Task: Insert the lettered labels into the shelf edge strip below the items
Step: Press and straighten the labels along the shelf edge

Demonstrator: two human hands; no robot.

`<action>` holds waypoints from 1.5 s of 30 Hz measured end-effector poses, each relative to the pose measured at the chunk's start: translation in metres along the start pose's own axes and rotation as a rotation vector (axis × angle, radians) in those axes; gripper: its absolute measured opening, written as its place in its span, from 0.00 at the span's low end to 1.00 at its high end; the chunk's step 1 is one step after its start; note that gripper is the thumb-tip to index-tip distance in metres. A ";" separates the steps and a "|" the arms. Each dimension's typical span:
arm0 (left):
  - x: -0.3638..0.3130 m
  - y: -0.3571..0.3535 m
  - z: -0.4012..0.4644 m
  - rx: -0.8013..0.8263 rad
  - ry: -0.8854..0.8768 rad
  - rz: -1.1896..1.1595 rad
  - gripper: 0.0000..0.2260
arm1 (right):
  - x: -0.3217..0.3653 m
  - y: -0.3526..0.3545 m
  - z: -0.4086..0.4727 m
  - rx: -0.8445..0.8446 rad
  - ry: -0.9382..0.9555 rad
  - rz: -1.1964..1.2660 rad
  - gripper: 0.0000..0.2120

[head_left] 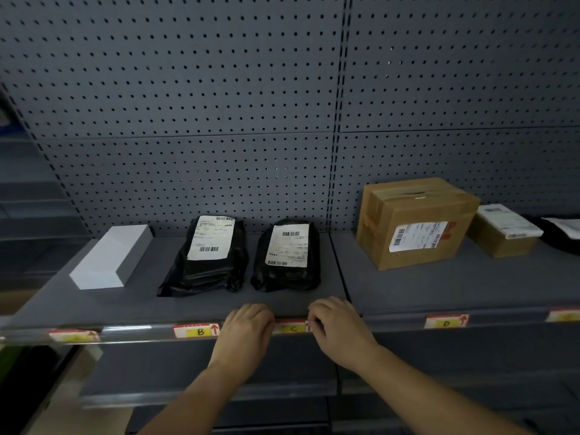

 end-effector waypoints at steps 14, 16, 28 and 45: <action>0.006 -0.003 0.001 0.030 -0.007 -0.053 0.08 | -0.003 -0.004 0.002 -0.009 0.039 -0.010 0.07; 0.006 -0.003 0.001 0.029 -0.014 -0.057 0.07 | -0.003 -0.002 0.002 -0.008 0.044 -0.008 0.08; 0.007 -0.003 0.000 0.022 -0.063 -0.051 0.05 | -0.005 0.001 0.007 0.027 0.069 0.020 0.09; 0.004 -0.007 0.001 0.056 -0.011 -0.050 0.06 | -0.006 -0.001 0.001 0.003 0.036 0.114 0.07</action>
Point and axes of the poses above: each hand's wrist, its own z-axis towards the middle knuckle, its own y-axis out of the back of the hand, x = y × z, the point moved 8 cm from there along z, towards the middle knuckle, and after that the axes turned 14 degrees about -z, right-handed, at the moved point
